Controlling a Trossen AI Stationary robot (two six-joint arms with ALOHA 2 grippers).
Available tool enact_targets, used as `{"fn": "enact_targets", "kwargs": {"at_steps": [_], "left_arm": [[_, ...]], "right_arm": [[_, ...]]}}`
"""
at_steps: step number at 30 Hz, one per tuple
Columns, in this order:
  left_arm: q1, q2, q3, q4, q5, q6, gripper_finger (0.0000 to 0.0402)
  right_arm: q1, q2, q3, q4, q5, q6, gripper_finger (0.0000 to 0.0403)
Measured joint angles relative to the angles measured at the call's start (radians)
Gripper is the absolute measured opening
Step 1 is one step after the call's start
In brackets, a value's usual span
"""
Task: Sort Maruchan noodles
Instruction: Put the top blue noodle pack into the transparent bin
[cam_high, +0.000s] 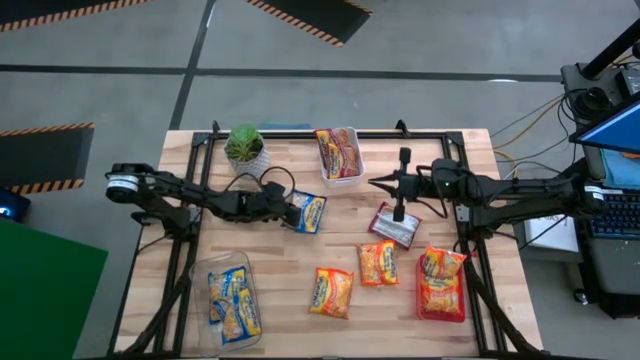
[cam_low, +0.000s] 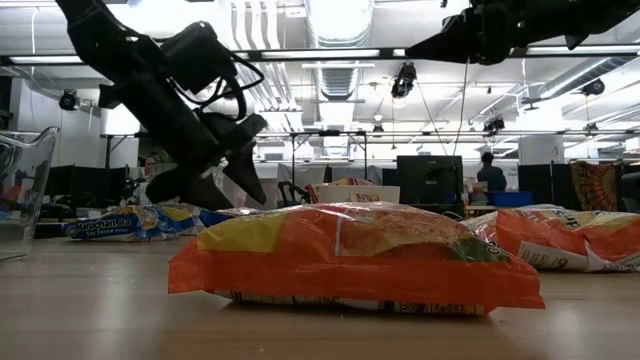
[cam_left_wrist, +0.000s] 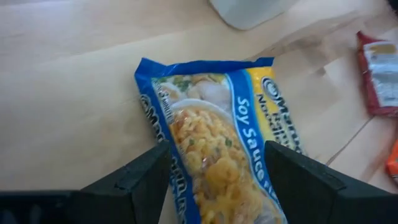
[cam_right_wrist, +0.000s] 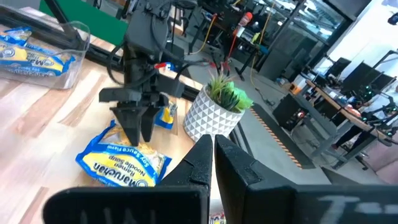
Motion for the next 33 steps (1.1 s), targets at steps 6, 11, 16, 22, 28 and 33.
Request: {"fn": "enact_targets", "kwargs": {"at_steps": [6, 11, 16, 22, 28, 33], "left_arm": [[0.0, 0.056, -0.011, 0.077, -0.006, 0.006, 0.0232], [0.0, 0.113, -0.011, 0.134, -0.005, 0.004, 0.0231], [-0.001, 0.133, -0.011, 0.163, -0.005, 0.003, 0.0231], [-0.006, 0.132, -0.009, 0.16, -0.005, 0.01, 0.023], [-0.017, 0.132, -0.004, 0.16, -0.002, 0.012, 0.0187], [-0.017, 0.132, -0.004, 0.161, -0.002, 0.019, 0.012]], "right_arm": [[0.0, 0.0, 0.0, -0.011, 0.0, 0.016, 0.0009], [-0.002, 0.0, 0.0, -0.024, -0.001, 0.02, 0.0009], [-0.002, 0.0, 0.0, -0.026, -0.001, 0.025, 0.0009], [-0.004, 0.0, 0.0, -0.027, 0.0, 0.027, 0.0009], [-0.003, 0.0, 0.0, -0.027, 0.0, 0.037, 0.0009], [-0.004, 0.0, 0.0, -0.027, 0.0, 0.032, 0.0009]]}}
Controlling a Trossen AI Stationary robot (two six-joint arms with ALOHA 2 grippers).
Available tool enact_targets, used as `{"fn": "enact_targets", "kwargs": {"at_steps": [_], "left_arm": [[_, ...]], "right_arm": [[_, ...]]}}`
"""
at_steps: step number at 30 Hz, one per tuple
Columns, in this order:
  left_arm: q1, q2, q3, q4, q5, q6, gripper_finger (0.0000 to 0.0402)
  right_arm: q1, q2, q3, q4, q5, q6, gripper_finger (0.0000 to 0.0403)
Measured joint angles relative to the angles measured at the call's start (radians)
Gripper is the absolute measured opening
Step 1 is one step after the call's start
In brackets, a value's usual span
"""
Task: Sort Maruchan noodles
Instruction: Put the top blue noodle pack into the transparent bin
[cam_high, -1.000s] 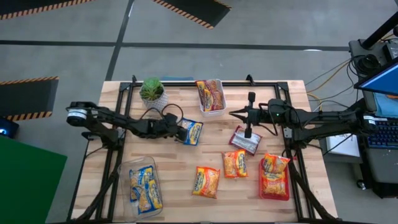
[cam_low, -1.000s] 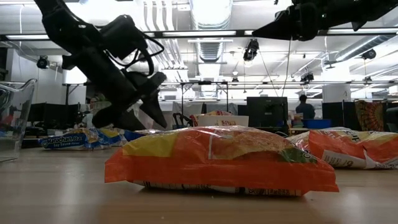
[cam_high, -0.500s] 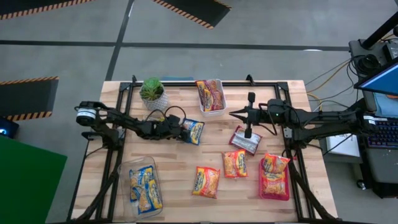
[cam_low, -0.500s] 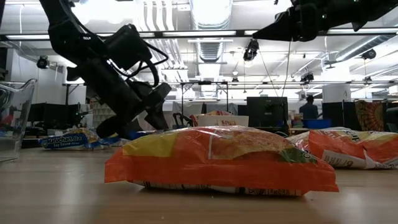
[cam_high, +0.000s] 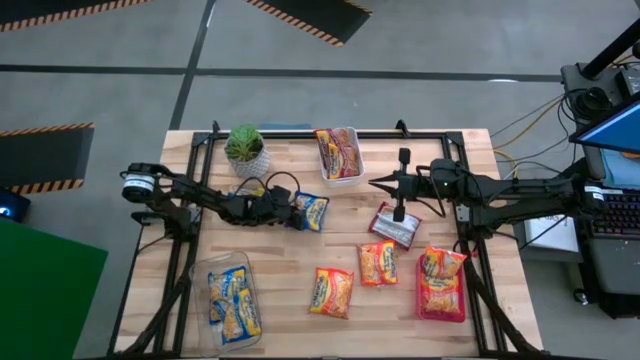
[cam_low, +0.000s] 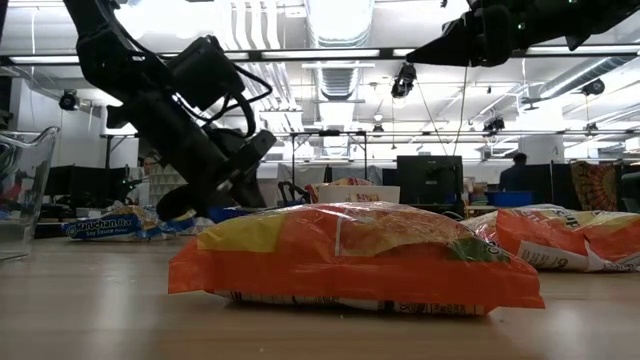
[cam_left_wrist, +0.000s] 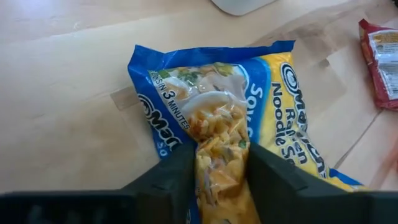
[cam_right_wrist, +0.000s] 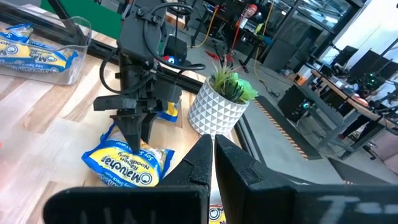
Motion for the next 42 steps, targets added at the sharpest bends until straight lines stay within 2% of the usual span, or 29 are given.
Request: {"fn": "enact_targets", "kwargs": {"at_steps": [5, 11, 17, 22, 26, 36, 39, 42], "left_arm": [[-0.004, 0.0, 0.008, 0.001, 0.0, 0.037, 0.006], [-0.018, 0.0, 0.049, -0.001, 0.001, 0.136, 0.0011], [-0.042, -0.017, 0.13, -0.016, 0.002, 0.291, 0.0004], [-0.079, -0.051, 0.23, -0.096, 0.001, 0.459, 0.0002], [-0.119, -0.063, 0.355, -0.253, 0.0, 0.575, 0.0001], [-0.275, -0.064, 0.729, -0.824, -0.001, 0.777, 0.0], [-0.337, -0.064, 0.836, -1.016, 0.001, 0.76, 0.0], [-0.402, -0.064, 0.953, -1.239, 0.008, 0.673, 0.0]], "right_arm": [[0.0, 0.0, 0.0, 0.0, 0.0, -0.002, 0.0009], [0.0, 0.0, 0.0, 0.0, 0.0, 0.001, 0.0009], [0.0, 0.0, 0.0, 0.0, 0.0, -0.001, 0.0009], [0.0, 0.0, 0.0, -0.001, 0.0, -0.009, 0.0009], [0.0, 0.0, 0.0, -0.001, 0.001, -0.014, 0.0009], [0.0, 0.0, 0.0, 0.0, 0.001, -0.056, 0.0009], [0.0, 0.0, 0.0, 0.001, 0.001, -0.072, 0.0009], [0.0, 0.0, 0.0, 0.008, 0.001, -0.087, 0.0009]]}}
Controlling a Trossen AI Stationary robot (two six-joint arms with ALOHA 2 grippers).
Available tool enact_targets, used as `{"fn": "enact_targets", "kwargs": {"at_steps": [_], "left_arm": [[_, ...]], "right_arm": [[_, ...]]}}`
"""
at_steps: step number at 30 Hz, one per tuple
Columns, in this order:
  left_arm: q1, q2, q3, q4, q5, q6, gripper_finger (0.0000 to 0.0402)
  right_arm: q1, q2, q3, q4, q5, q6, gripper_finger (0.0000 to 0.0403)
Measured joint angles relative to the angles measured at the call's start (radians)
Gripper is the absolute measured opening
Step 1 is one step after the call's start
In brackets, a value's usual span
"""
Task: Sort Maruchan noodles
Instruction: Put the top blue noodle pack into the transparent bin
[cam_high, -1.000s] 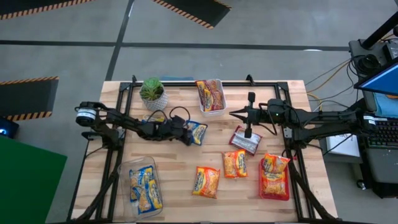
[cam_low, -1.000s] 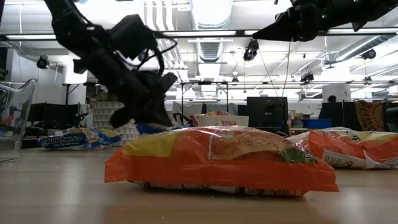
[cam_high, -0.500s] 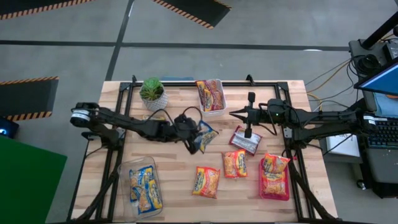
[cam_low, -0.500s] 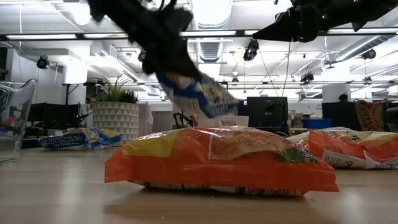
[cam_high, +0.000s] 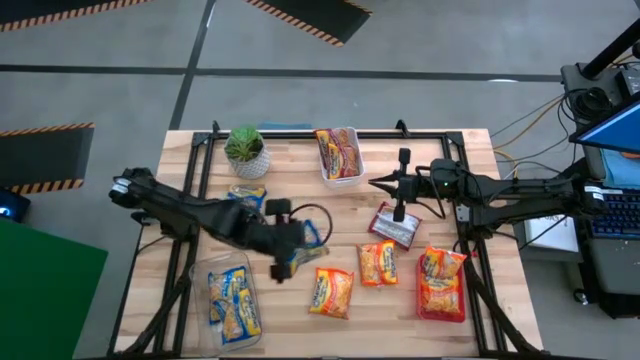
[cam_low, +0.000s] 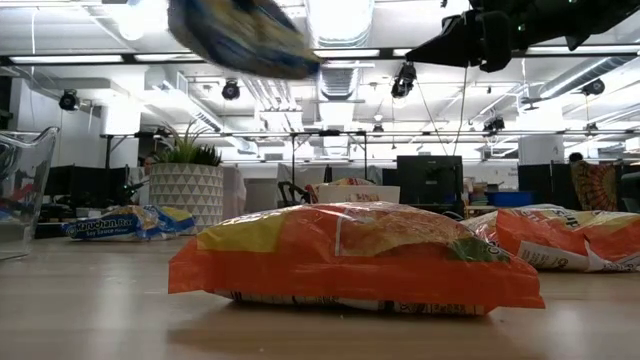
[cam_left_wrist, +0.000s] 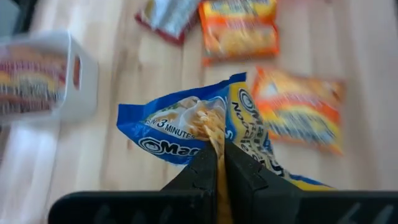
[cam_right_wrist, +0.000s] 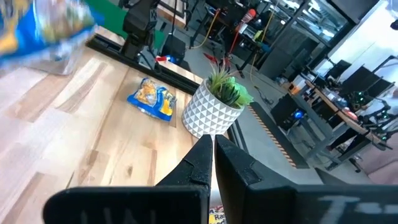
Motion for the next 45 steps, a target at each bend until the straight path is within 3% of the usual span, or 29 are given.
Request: {"fn": "enact_targets", "kwargs": {"at_steps": [7, 13, 19, 27, 32, 38, 45], "left_arm": [[-0.167, -0.001, 0.153, -0.415, 0.057, -0.361, 0.0], [-0.294, -0.001, 0.136, -0.519, 0.095, -0.575, 0.0], [-0.345, 0.0, 0.124, -0.582, 0.229, -0.783, 0.0], [-0.353, 0.007, 0.104, -0.576, 0.245, -0.804, 0.0], [-0.354, 0.018, 0.013, -0.574, 0.339, -0.773, 0.0], [-0.347, 0.019, -0.117, -0.429, 0.295, -0.657, 0.0], [-0.345, 0.019, -0.225, -0.416, 0.292, -0.693, 0.0006]], "right_arm": [[0.0, 0.0, 0.0, 0.003, 0.0, -0.017, 0.0009], [-0.001, 0.0, 0.0, 0.02, 0.0, -0.025, 0.0009], [-0.001, 0.0, 0.0, 0.043, 0.0, -0.027, 0.0009], [-0.001, 0.0, 0.0, 0.054, -0.001, -0.053, 0.0009], [-0.001, 0.0, 0.0, 0.054, -0.001, -0.061, 0.0009], [-0.001, 0.0, 0.0, 0.054, -0.001, -0.063, 0.0009], [-0.001, 0.002, 0.008, 0.05, -0.002, -0.056, 0.0009]]}}
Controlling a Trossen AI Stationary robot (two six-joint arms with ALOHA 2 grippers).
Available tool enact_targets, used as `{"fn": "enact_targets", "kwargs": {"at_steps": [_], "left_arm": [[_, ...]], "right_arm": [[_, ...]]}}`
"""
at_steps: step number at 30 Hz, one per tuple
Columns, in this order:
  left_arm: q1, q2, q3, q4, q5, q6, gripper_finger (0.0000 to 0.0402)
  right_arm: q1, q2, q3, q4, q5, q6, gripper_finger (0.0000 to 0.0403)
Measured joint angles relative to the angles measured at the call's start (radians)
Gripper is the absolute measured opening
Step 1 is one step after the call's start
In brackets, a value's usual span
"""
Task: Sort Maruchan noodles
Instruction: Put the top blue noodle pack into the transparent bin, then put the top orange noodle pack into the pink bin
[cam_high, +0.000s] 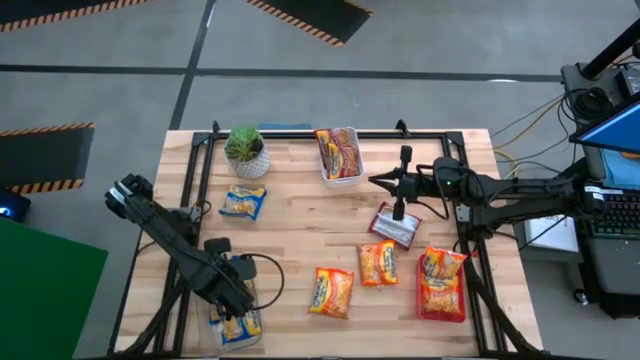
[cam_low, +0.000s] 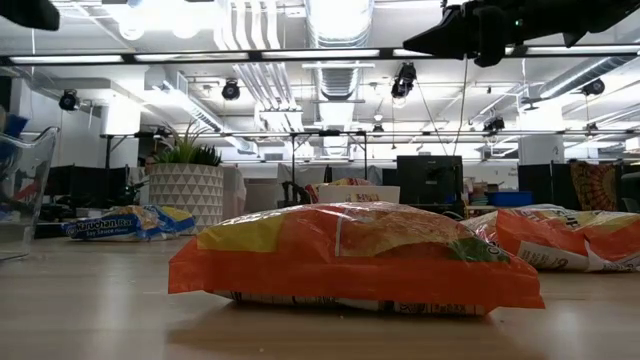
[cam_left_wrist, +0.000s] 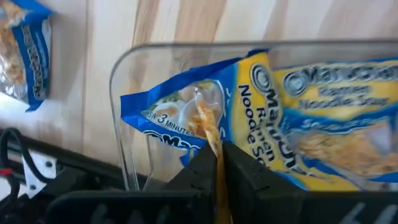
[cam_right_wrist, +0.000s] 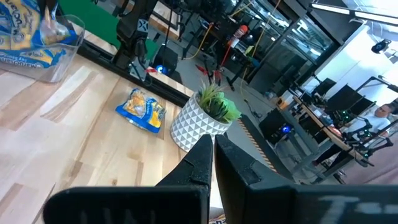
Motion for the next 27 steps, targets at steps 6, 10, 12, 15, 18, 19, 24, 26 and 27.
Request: {"fn": "enact_targets", "kwargs": {"at_steps": [6, 10, 12, 15, 18, 19, 24, 26, 27], "left_arm": [[0.0, 0.006, -0.025, -0.021, 0.006, 0.023, 0.0053], [-0.003, 0.02, -0.01, -0.082, 0.008, 0.043, 0.01], [-0.003, 0.024, 0.009, -0.136, 0.021, 0.025, 0.0122], [-0.003, 0.024, 0.039, -0.148, 0.064, 0.0, 0.0141], [-0.017, 0.026, 0.043, -0.098, 0.067, -0.021, 0.0134], [-0.024, 0.029, 0.038, -0.067, 0.067, -0.021, 0.0126], [-0.047, 0.071, -0.033, -0.031, 0.049, -0.044, 0.0071], [-0.049, 0.091, -0.067, -0.011, 0.073, -0.029, 0.0049], [-0.05, 0.1, -0.086, 0.007, 0.081, -0.016, 0.0039]], "right_arm": [[0.0, 0.0, 0.001, -0.005, 0.0, 0.001, 0.0009], [0.0, 0.0, 0.002, -0.005, 0.0, 0.004, 0.0009], [0.0, 0.0, 0.002, -0.005, 0.0, 0.006, 0.0009], [0.0, 0.0, 0.002, -0.006, 0.0, 0.007, 0.0009], [0.0, 0.0, 0.002, -0.006, 0.0, 0.007, 0.0009], [0.0, 0.0, 0.002, -0.006, 0.0, 0.007, 0.0009], [0.0, 0.0, 0.002, -0.006, 0.0, 0.004, 0.0009], [0.0, 0.0, 0.002, -0.006, 0.0, 0.004, 0.0009], [0.0, 0.0, 0.002, -0.006, 0.0, 0.004, 0.0009]]}}
